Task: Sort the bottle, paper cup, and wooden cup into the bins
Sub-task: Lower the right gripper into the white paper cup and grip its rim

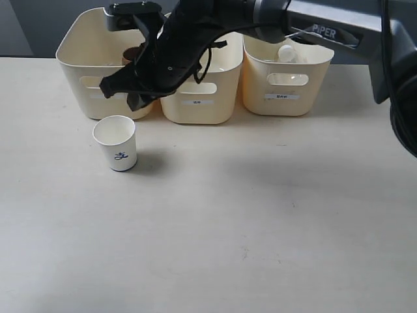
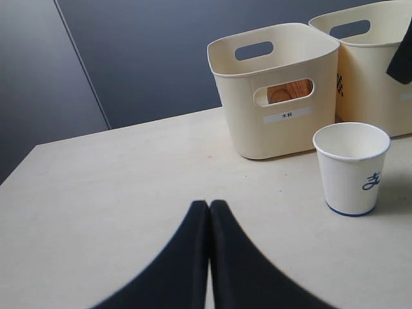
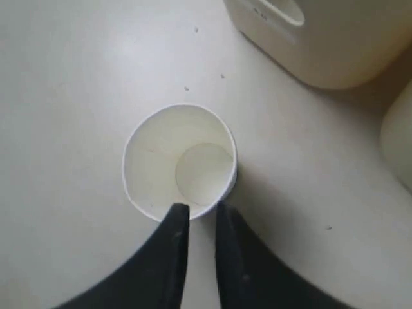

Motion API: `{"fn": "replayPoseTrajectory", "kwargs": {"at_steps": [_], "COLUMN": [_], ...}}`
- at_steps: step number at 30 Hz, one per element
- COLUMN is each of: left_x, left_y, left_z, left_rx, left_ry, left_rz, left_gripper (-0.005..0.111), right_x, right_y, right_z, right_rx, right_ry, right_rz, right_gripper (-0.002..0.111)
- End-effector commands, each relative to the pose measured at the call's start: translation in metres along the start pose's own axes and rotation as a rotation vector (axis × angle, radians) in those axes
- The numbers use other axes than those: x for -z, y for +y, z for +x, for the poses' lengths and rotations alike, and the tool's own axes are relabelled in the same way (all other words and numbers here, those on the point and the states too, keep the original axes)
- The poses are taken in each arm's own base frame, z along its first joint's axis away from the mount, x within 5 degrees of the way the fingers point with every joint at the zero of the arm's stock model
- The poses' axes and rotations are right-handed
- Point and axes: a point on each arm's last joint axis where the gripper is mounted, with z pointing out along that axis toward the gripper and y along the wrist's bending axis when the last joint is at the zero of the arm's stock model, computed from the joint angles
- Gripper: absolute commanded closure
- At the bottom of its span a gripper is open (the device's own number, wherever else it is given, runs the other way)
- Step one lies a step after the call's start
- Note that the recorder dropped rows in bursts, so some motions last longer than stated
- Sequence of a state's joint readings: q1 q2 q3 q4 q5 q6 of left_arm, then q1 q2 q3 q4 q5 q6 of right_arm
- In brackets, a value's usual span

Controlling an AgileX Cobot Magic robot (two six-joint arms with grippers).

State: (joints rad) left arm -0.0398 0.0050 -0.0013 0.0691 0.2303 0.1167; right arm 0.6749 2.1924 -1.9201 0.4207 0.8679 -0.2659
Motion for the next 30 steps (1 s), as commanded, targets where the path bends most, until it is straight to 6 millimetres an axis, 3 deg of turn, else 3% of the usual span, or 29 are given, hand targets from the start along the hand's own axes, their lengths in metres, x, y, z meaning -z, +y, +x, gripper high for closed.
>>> {"fn": "replayPoseTrajectory", "kwargs": {"at_steps": [1, 6, 13, 30], "left_x": [0.0, 0.0, 0.0, 0.0], "left_y": [0.0, 0.0, 0.0, 0.0], "left_z": [0.0, 0.0, 0.0, 0.0], "left_rx": [0.001, 0.001, 0.001, 0.001], "left_ry": [-0.01, -0.01, -0.01, -0.01], "left_rz": [0.002, 0.002, 0.002, 0.002], "left_gripper": [0.107, 0.107, 0.107, 0.107], "right_x": [-0.011, -0.028, -0.04, -0.041], "right_y": [-0.003, -0.005, -0.007, -0.01], "right_z": [0.005, 0.01, 0.013, 0.004], "right_rx": [-0.056, -0.12, -0.174, -0.255], "right_ry": [0.017, 0.034, 0.033, -0.064], "right_rz": [-0.004, -0.035, -0.064, -0.037], "right_gripper": [0.077, 0.053, 0.053, 0.053]}}
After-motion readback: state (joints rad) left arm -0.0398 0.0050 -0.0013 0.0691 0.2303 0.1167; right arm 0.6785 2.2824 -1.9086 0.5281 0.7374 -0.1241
